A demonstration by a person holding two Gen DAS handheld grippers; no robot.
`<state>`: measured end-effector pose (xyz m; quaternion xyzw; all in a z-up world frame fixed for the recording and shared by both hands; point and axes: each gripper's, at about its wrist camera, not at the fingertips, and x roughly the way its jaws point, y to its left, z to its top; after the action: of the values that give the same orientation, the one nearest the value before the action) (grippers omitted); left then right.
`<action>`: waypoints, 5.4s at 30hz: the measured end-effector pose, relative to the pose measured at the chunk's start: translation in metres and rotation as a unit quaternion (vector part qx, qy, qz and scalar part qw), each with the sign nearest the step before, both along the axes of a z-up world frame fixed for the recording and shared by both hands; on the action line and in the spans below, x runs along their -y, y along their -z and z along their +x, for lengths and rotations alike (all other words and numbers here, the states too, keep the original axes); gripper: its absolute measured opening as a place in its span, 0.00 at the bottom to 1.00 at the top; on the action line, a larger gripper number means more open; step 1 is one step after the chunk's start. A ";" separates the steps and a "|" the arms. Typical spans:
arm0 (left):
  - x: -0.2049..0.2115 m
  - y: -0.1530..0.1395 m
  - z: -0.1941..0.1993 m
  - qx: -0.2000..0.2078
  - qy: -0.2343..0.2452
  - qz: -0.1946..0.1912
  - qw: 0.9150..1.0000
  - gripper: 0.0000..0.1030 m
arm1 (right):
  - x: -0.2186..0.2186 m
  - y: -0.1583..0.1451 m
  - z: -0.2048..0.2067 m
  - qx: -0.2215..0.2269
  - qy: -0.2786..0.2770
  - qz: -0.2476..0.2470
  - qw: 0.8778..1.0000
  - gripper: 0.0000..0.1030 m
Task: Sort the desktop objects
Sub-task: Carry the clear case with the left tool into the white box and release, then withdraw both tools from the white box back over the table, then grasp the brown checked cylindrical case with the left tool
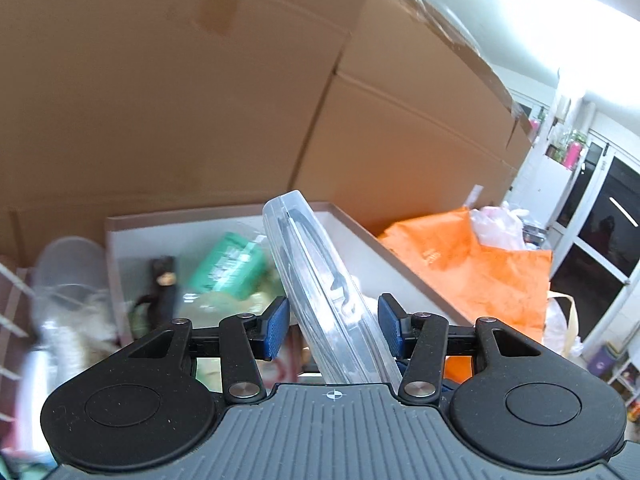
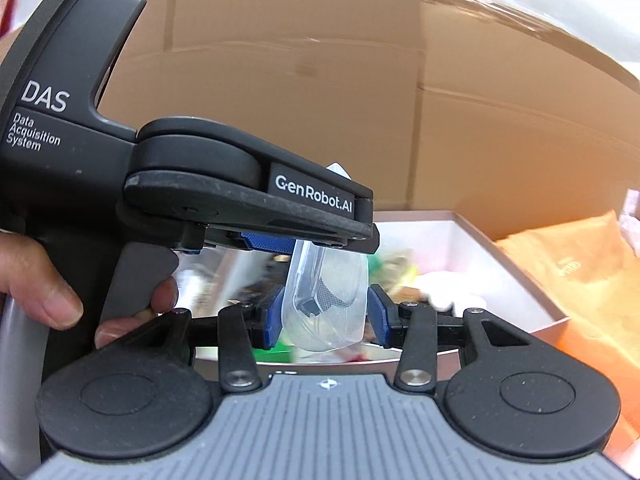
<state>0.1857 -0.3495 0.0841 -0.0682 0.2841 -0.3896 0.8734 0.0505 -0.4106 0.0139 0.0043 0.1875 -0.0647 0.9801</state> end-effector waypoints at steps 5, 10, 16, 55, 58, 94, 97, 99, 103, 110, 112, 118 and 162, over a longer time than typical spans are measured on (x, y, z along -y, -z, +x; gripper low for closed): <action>0.041 0.007 0.017 -0.018 0.019 0.000 1.000 0.49 | 0.037 0.004 0.014 -0.015 0.021 0.003 1.000 0.48; 0.073 0.015 0.034 -0.031 0.028 0.001 0.999 0.49 | 0.069 0.009 0.028 -0.027 0.032 0.004 0.999 0.48; 0.099 0.023 0.053 -0.038 0.034 0.014 0.999 0.49 | 0.099 0.016 0.048 -0.044 0.038 0.008 0.998 0.48; 0.020 -0.023 -0.026 0.098 -0.015 0.055 0.994 1.00 | 0.077 0.004 0.038 -0.017 0.063 -0.018 0.998 1.00; -0.009 -0.029 -0.048 0.105 -0.031 0.043 0.993 1.00 | 0.055 0.001 0.022 -0.007 0.050 -0.021 0.999 1.00; -0.257 0.024 -0.093 0.050 -0.190 0.044 0.980 0.95 | -0.173 0.061 0.013 -0.051 -0.154 -0.025 0.986 1.00; -0.247 0.020 -0.072 0.059 -0.166 0.055 0.983 0.90 | -0.171 0.060 0.024 -0.041 -0.163 -0.017 0.986 0.99; -0.241 0.019 -0.059 0.061 -0.163 0.064 0.983 0.84 | -0.172 0.060 0.035 -0.040 -0.169 -0.015 0.985 0.97; -0.229 0.016 -0.027 0.060 -0.154 0.071 0.984 0.75 | -0.173 0.061 0.059 -0.041 -0.175 -0.011 0.984 0.90; -0.216 0.024 0.038 0.001 -0.130 0.075 0.989 0.61 | -0.166 0.069 0.104 -0.050 -0.189 0.015 0.981 0.81; -0.211 0.028 0.049 -0.004 -0.124 0.084 0.989 0.62 | -0.165 0.071 0.115 -0.051 -0.195 0.017 0.979 0.81; -0.207 0.031 0.075 0.001 -0.130 0.104 0.986 0.63 | -0.164 0.076 0.143 -0.051 -0.205 0.020 0.977 0.80; -0.248 0.068 -0.039 -0.006 -0.206 0.094 0.974 0.80 | -0.160 0.106 0.057 -0.108 -0.209 0.094 0.967 0.72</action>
<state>0.1470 -0.1011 0.0163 -0.0450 0.3050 -0.1728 0.9355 0.1073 -0.2510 -0.0920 0.0504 0.2941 0.1591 0.9411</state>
